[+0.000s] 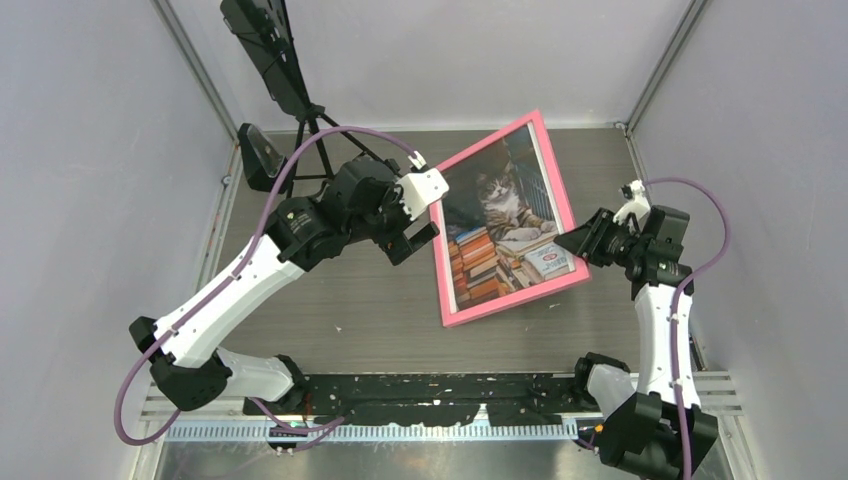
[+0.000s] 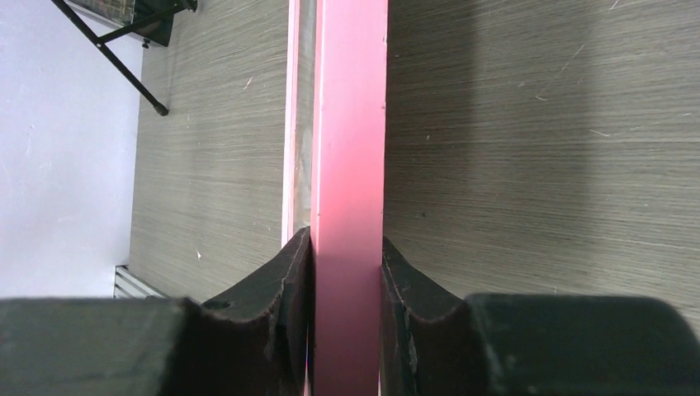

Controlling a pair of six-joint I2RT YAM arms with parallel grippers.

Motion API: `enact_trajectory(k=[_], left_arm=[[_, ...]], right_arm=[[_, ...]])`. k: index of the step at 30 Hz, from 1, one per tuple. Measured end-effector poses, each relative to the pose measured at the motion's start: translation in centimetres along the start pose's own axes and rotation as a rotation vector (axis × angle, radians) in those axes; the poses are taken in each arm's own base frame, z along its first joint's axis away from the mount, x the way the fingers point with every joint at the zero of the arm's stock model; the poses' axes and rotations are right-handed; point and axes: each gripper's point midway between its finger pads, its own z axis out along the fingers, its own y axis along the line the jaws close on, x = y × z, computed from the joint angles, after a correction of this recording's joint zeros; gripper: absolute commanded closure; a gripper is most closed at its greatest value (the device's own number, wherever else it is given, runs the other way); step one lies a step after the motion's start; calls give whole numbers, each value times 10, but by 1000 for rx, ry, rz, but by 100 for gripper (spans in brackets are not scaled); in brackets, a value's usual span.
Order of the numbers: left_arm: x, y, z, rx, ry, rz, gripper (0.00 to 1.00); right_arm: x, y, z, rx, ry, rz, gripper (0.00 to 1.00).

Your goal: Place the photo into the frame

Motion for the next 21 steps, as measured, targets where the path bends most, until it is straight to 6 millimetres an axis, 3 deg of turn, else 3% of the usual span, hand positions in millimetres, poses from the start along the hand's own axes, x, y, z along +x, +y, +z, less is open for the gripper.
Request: enact_trajectory(k=[11,21], left_arm=[[2,3,3,-18,7,0,0],[8,-1,18,-5,46,4,0]], right_arm=[[14,-19,15,-30,-39,79,95],[29,-54,43,-21,-8,151,95]])
